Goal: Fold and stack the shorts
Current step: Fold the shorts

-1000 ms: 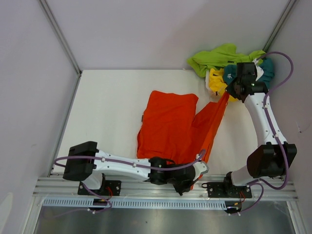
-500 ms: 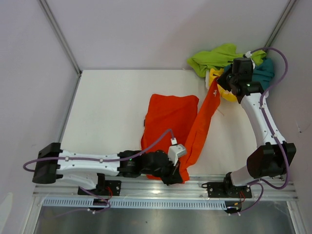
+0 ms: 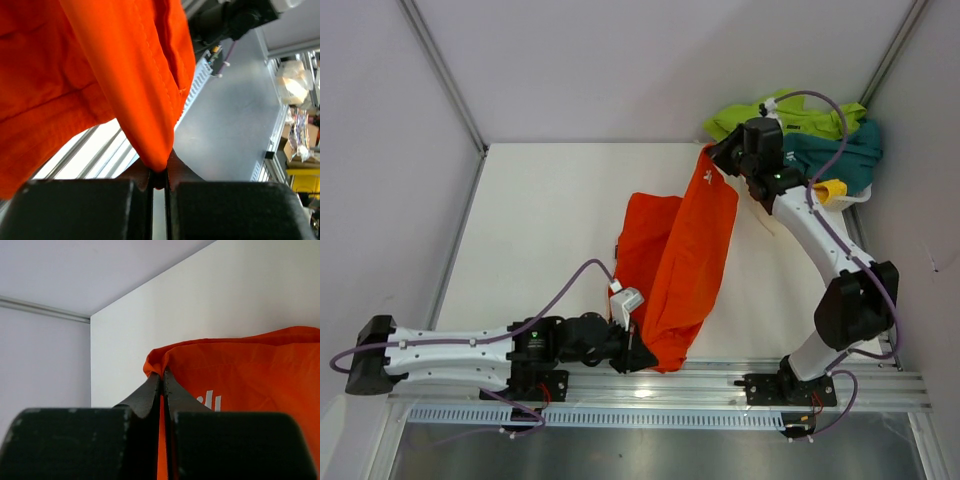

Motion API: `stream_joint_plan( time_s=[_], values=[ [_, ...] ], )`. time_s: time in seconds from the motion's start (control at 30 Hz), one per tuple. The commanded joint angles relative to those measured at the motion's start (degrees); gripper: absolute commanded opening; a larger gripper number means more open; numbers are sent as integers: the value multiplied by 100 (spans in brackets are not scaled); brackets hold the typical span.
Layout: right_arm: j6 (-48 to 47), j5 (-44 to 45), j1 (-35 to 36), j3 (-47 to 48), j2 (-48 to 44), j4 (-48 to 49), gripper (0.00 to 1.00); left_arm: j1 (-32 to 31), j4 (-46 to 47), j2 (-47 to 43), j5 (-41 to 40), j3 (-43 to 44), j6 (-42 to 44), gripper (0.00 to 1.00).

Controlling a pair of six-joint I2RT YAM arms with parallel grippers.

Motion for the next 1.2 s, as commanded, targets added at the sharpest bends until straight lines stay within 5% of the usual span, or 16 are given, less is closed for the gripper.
stream_joint_plan(
  time_s=[0.0, 0.43, 0.7, 1.17],
  values=[
    [101, 256, 239, 70, 415, 821, 0, 140, -227, -396, -255, -306, -478, 0],
    [102, 468, 872, 861, 1883, 1261, 0, 852, -1001, -1522, -212, -1395, -936, 0],
    [-92, 581, 1144, 1845, 2938, 1060, 0, 1072, -449, -1128, 184, -1835, -998, 1],
    [-276, 766, 1364, 3436, 4748, 463, 0, 1467, 44, -705, 649, -2397, -936, 17]
  ],
)
